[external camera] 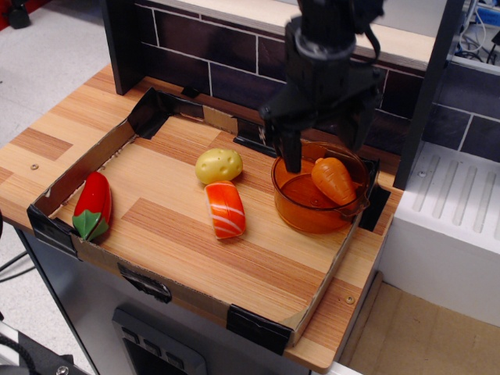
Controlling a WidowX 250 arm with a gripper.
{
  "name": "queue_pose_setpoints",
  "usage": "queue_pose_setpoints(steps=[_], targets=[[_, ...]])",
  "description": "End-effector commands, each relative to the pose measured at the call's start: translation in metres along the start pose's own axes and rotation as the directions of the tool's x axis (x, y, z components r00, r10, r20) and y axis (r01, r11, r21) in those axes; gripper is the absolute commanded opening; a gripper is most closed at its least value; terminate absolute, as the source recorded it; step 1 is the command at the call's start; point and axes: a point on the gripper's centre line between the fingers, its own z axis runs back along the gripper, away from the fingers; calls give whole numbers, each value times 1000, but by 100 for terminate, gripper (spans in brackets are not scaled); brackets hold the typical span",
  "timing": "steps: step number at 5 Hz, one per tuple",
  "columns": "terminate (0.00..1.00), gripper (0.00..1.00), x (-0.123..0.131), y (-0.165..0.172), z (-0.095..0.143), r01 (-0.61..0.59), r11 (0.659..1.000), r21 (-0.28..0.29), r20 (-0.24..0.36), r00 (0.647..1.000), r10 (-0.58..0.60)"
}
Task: Take carrot out of pot
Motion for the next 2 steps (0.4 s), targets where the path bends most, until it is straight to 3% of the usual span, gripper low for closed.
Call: queue_pose_setpoints(steps=[1, 2], targets=[[0, 100, 11, -13, -12, -42, 999, -7, 48, 998, 42], [0, 100, 8, -11, -18, -35, 999, -4, 66, 997, 35]])
